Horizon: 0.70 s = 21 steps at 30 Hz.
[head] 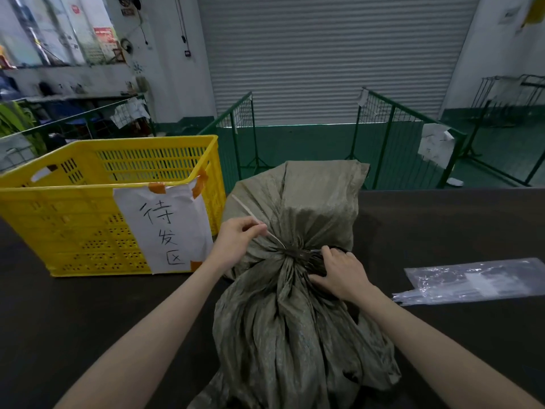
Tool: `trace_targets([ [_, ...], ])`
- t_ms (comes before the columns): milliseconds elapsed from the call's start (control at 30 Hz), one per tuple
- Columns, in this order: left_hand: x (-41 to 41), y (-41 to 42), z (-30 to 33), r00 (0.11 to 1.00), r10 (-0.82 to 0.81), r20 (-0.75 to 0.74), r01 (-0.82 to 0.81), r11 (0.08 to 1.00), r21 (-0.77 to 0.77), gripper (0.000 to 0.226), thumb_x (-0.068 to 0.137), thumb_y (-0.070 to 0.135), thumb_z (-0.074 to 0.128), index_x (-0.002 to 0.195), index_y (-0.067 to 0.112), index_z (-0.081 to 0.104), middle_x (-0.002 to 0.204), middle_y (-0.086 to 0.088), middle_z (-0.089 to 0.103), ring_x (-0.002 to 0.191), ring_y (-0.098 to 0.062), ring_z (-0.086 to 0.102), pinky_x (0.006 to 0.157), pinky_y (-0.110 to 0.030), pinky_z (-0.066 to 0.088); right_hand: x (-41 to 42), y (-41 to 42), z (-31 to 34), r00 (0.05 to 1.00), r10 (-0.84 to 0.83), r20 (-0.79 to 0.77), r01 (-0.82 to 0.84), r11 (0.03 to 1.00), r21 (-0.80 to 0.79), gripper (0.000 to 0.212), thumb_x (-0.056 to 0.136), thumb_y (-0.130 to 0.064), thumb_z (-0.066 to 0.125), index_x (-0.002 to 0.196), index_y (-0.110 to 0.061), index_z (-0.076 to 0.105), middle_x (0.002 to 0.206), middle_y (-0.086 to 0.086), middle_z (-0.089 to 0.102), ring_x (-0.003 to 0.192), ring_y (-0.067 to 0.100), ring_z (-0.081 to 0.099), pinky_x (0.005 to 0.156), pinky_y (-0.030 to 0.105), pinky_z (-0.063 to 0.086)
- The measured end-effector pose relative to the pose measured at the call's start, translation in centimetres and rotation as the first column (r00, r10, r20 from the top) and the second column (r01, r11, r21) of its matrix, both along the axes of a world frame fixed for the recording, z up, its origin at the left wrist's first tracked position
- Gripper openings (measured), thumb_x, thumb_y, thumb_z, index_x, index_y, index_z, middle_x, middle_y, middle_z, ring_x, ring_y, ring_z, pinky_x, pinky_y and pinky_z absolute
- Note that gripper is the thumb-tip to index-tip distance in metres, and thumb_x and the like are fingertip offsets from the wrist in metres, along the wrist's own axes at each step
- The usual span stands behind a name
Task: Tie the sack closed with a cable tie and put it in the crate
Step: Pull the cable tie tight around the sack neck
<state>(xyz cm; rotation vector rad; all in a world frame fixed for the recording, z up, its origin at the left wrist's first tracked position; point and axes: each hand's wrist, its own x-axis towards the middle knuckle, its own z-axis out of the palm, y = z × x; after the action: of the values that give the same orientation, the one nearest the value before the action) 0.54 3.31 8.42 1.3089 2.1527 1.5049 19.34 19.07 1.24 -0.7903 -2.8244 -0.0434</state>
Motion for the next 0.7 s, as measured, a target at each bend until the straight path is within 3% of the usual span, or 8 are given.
trace_targets([
  [100,0.1,0.3,0.4,1.0,-0.008,-0.025,0.007,1.0,-0.014,0.017,0.087,0.018,0.065,0.076,0.01,0.074,0.078,0.005,0.071,0.077,-0.003,0.063,0.072,-0.013,0.045,-0.4,-0.1,-0.3,1.0,0.006,0.015,-0.006,1.0,-0.015,0.058,0.082,-0.063,0.047,0.113,-0.014,0.044,0.11,0.008,0.062,0.105,0.027,0.058,0.088,0.037,0.042],
  [267,0.0,0.5,0.8,0.999,-0.01,-0.052,0.008,0.999,-0.031,0.018,0.087,0.02,0.065,0.075,0.01,0.074,0.08,-0.001,0.074,0.077,-0.004,0.065,0.075,-0.018,0.047,-0.9,-0.4,0.0,0.998,0.009,0.057,-0.008,1.0,-0.011,0.057,0.086,-0.062,0.042,0.118,-0.015,0.042,0.11,0.009,0.064,0.103,0.028,0.06,0.086,0.038,0.043],
  [400,0.2,0.7,0.9,0.998,-0.004,-0.064,0.003,1.0,-0.025,0.018,0.088,0.02,0.064,0.075,0.012,0.074,0.078,0.001,0.073,0.073,0.003,0.062,0.075,-0.018,0.047,-0.7,-0.6,0.4,0.997,0.004,0.077,-0.004,1.0,-0.009,0.056,0.088,-0.061,0.04,0.116,-0.013,0.045,0.112,0.01,0.064,0.102,0.03,0.062,0.077,0.037,0.046],
  [533,0.3,0.8,0.9,0.998,0.004,-0.068,-0.005,1.0,-0.021,0.02,0.088,0.021,0.064,0.077,0.009,0.075,0.079,0.001,0.073,0.078,-0.006,0.065,0.077,-0.023,0.049,-0.7,-1.1,0.1,0.996,0.008,0.094,-0.007,1.0,-0.016,0.054,0.089,-0.061,0.037,0.109,-0.012,0.047,0.109,0.009,0.066,0.1,0.031,0.063,0.068,0.037,0.042],
  [700,0.3,0.6,0.8,0.995,0.025,-0.093,-0.025,1.0,0.003,0.018,0.087,0.018,0.065,0.077,0.008,0.076,0.078,0.0,0.073,0.072,0.004,0.062,0.069,-0.006,0.044,-0.7,-1.5,-0.3,0.994,0.005,0.105,-0.004,1.0,-0.01,0.052,0.092,-0.059,0.034,0.107,-0.011,0.047,0.109,0.01,0.066,0.1,0.031,0.063,0.064,0.036,0.034],
])
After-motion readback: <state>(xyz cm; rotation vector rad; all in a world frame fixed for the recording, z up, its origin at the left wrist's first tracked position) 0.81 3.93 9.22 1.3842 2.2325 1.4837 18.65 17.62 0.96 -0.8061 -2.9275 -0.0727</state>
